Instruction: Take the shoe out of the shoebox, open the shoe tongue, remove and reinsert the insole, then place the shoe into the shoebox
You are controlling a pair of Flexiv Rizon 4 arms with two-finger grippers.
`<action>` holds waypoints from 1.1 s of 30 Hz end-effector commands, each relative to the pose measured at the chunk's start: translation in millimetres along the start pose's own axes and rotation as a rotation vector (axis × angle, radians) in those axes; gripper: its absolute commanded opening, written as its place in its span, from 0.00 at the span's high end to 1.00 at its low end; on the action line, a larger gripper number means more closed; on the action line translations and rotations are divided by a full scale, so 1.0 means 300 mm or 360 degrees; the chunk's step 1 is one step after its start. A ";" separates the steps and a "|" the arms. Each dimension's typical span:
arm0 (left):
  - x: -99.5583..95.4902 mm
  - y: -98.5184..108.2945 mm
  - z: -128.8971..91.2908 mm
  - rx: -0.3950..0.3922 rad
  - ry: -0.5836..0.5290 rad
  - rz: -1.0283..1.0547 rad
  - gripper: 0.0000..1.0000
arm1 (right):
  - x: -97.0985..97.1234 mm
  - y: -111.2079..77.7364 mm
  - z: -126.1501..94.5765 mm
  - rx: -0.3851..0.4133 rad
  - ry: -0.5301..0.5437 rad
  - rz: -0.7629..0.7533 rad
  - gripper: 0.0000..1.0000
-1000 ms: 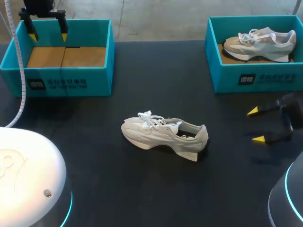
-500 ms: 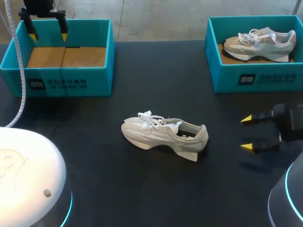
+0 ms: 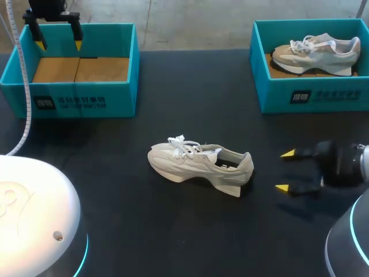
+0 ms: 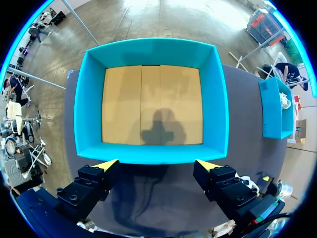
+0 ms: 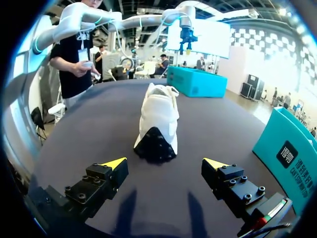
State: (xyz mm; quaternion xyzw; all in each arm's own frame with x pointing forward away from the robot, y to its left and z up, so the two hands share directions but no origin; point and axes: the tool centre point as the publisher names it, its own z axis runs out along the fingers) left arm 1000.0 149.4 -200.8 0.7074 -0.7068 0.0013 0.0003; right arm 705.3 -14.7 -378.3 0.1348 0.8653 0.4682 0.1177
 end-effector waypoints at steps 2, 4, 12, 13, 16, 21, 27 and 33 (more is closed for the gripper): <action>0.000 0.000 -0.001 -0.0001 -0.0001 0.0000 0.00 | 0.011 0.008 0.075 0.0002 -0.0054 0.0021 0.00; 0.000 0.000 -0.001 -0.0001 -0.0001 0.0000 0.00 | 0.018 0.014 0.094 -0.0004 -0.0057 0.0029 0.00; 0.000 0.000 -0.001 -0.0001 -0.0001 0.0000 0.00 | 0.046 0.032 0.148 -0.0016 -0.0096 0.0070 0.00; 0.000 0.000 -0.001 -0.0001 -0.0001 0.0000 0.00 | 0.048 0.034 0.152 -0.0018 -0.0097 0.0072 0.00; 0.000 0.000 -0.001 -0.0001 -0.0001 0.0000 0.00 | 0.055 0.039 0.162 -0.0029 -0.0119 0.0086 0.00; 0.000 0.000 -0.001 -0.0001 -0.0001 0.0000 0.00 | 0.058 0.051 0.181 -0.0036 -0.0130 0.0093 0.00; 0.000 0.000 -0.001 -0.0001 -0.0001 0.0000 0.00 | 0.060 0.066 0.214 -0.0050 -0.0134 0.0112 0.00; 0.000 0.000 -0.001 -0.0001 -0.0001 0.0000 0.00 | 0.056 0.076 0.240 -0.0074 -0.0160 0.0124 0.00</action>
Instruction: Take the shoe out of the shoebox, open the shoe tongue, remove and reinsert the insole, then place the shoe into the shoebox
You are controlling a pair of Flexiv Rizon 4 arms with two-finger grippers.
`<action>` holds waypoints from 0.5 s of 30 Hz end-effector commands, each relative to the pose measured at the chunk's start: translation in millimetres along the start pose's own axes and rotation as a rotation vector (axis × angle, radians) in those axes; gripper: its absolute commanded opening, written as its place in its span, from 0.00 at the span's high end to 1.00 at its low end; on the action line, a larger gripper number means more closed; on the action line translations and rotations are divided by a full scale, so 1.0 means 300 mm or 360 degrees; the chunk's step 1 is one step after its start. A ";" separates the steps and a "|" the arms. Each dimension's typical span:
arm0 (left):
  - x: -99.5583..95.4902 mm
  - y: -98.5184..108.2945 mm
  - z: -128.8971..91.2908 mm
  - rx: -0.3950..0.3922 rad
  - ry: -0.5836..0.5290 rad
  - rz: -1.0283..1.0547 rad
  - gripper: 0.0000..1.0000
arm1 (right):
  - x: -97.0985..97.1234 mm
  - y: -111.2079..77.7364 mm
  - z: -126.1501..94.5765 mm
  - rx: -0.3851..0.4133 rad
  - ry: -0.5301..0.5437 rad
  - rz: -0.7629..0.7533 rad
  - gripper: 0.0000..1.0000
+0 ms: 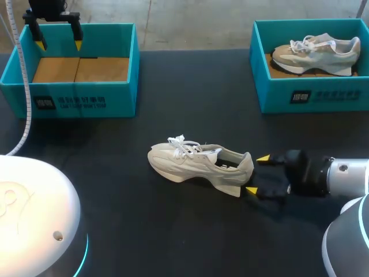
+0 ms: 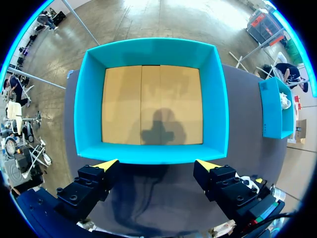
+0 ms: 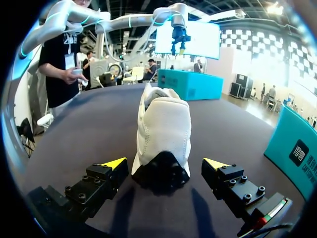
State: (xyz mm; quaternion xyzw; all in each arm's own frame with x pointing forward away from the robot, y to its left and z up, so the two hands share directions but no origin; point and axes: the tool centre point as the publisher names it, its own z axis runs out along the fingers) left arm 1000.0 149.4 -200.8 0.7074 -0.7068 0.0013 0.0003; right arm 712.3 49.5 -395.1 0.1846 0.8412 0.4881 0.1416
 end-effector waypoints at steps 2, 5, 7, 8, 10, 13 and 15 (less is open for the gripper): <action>0.000 0.000 -0.001 -0.0001 -0.0001 0.0000 0.00 | 0.005 0.007 0.044 0.0003 -0.0022 0.0007 0.00; 0.000 0.000 -0.001 -0.0001 -0.0001 0.0000 0.00 | 0.007 0.008 0.060 -0.0005 -0.0022 0.0010 0.00; 0.000 0.000 -0.001 -0.0001 -0.0001 0.0000 0.00 | 0.009 0.010 0.066 -0.0007 -0.0020 0.0010 0.00; 0.000 0.000 -0.001 -0.0001 -0.0001 0.0000 0.00 | 0.009 0.010 0.069 -0.0011 -0.0023 0.0014 0.00; 0.000 0.000 -0.001 -0.0001 -0.0001 0.0000 0.00 | 0.008 0.009 0.076 -0.0012 -0.0026 0.0018 0.00; 0.000 0.000 -0.001 -0.0001 -0.0001 0.0000 0.00 | 0.009 0.018 0.089 -0.0018 -0.0032 0.0021 0.00; 0.000 0.000 -0.001 -0.0001 -0.0001 0.0000 0.00 | 0.009 0.018 0.102 -0.0023 -0.0033 0.0023 0.00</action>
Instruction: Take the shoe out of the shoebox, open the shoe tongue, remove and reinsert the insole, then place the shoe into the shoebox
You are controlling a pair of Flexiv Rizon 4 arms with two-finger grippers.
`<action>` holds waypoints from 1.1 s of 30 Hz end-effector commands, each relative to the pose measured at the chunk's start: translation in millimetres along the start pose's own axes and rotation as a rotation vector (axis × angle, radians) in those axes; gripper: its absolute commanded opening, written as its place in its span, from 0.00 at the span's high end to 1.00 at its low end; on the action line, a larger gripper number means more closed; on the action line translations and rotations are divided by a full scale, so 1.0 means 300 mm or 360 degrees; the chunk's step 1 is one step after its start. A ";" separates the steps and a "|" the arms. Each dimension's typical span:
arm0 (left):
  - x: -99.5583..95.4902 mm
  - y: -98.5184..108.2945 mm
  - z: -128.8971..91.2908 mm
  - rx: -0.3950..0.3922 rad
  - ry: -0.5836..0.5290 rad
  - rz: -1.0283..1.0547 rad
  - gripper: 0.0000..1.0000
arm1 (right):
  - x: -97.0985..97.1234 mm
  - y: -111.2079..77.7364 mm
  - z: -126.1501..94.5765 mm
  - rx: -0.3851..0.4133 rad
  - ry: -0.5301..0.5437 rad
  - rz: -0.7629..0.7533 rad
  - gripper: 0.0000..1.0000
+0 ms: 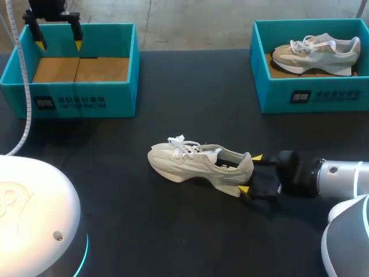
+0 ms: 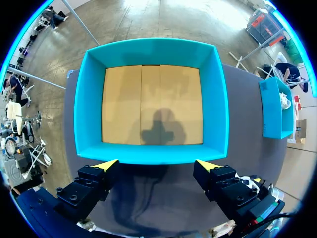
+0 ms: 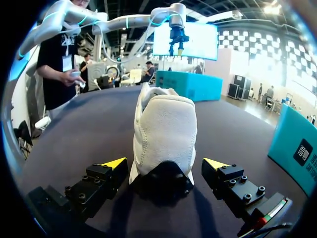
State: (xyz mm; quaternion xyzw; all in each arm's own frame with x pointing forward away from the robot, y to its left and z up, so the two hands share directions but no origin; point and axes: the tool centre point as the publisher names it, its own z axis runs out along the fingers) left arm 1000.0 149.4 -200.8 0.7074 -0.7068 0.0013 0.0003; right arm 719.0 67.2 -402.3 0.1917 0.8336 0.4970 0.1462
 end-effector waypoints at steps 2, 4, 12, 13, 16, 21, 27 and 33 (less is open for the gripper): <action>0.000 0.000 -0.001 -0.0001 -0.0001 0.0000 0.00 | 0.003 0.009 0.052 0.0001 -0.0010 0.0007 0.00; 0.000 0.000 -0.001 -0.0001 -0.0001 0.0000 0.00 | 0.005 0.012 0.067 -0.0002 -0.0007 0.0007 0.00; 0.000 0.000 -0.001 -0.0001 -0.0001 0.0000 0.00 | 0.013 0.005 0.103 -0.0022 0.0012 0.0018 0.00; 0.000 0.000 -0.001 -0.0001 -0.0001 0.0000 0.00 | 0.012 0.004 0.106 -0.0024 0.0013 0.0020 0.00; 0.000 0.000 -0.001 -0.0001 -0.0001 0.0000 0.00 | 0.010 0.008 0.115 -0.0029 0.0019 0.0021 0.00; 0.000 0.000 -0.001 -0.0001 -0.0001 0.0000 0.00 | 0.007 0.006 0.137 -0.0032 0.0043 0.0015 0.00; 0.000 0.000 -0.001 -0.0001 -0.0001 0.0000 0.00 | 0.014 -0.002 0.144 -0.0033 0.0067 0.0021 0.73; 0.000 0.000 -0.001 -0.0001 -0.0001 0.0000 0.00 | 0.016 -0.008 0.140 -0.0031 0.0092 0.0021 1.00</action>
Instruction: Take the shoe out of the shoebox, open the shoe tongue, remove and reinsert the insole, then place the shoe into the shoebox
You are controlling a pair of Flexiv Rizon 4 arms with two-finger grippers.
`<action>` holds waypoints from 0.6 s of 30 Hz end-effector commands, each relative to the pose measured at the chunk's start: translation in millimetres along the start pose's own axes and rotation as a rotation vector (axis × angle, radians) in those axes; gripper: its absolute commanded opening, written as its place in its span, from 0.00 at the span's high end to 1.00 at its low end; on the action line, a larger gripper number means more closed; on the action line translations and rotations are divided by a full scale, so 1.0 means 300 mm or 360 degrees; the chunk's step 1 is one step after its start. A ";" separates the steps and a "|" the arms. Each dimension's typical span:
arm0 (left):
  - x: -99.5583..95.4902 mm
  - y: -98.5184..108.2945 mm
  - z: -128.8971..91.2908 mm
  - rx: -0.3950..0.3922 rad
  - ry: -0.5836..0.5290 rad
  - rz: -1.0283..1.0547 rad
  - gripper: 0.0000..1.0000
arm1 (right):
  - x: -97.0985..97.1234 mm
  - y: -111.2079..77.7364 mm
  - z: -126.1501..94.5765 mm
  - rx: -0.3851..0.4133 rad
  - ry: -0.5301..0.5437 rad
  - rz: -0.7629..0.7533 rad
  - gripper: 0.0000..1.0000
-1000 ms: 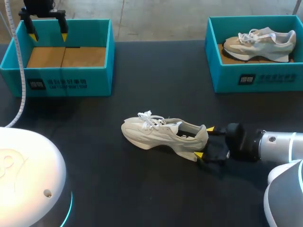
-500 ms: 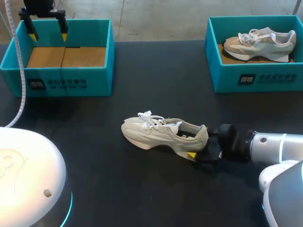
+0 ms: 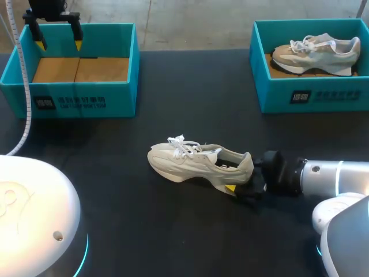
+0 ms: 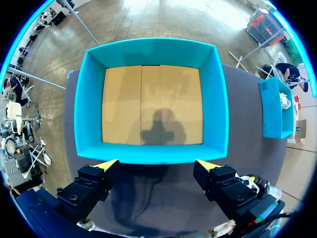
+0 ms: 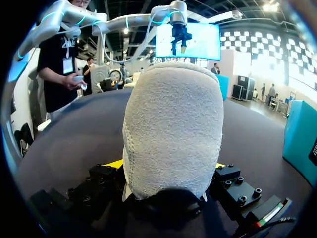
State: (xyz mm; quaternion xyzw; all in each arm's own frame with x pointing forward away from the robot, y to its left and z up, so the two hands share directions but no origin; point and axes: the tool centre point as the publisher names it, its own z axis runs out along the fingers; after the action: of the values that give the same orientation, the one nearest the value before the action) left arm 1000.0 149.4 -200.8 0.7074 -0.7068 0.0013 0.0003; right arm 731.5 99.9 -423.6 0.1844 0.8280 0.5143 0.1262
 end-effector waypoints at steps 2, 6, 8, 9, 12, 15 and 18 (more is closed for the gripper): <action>0.000 0.000 -0.001 -0.0001 -0.0001 0.0000 0.00 | -0.001 0.001 0.001 0.0012 0.0035 -0.0013 1.00; 0.000 0.000 -0.001 -0.0001 -0.0001 0.0000 0.00 | -0.007 0.010 -0.012 -0.0003 0.0076 -0.0050 1.00; 0.000 0.000 -0.001 -0.0001 -0.0001 0.0000 0.00 | -0.010 0.015 -0.017 -0.0011 0.0113 -0.0077 1.00; 0.000 0.000 -0.001 -0.0001 -0.0001 0.0000 0.00 | -0.013 0.017 -0.020 -0.0016 0.0143 -0.0092 1.00; 0.000 0.000 -0.001 -0.0001 -0.0001 0.0000 0.00 | -0.017 0.021 -0.025 -0.0016 0.0218 -0.0135 1.00; 0.000 0.000 -0.001 -0.0001 -0.0001 0.0000 0.00 | -0.022 0.023 -0.031 -0.0011 0.0254 -0.0148 1.00; 0.000 0.000 -0.001 -0.0001 -0.0001 0.0000 0.00 | -0.030 0.022 -0.035 -0.0009 0.0298 -0.0173 1.00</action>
State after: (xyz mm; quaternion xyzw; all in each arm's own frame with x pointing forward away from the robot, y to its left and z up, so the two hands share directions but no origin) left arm 1000.1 149.5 -200.8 0.7074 -0.7068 0.0013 0.0003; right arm 732.8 94.5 -417.0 0.1018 0.8400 0.5244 0.0952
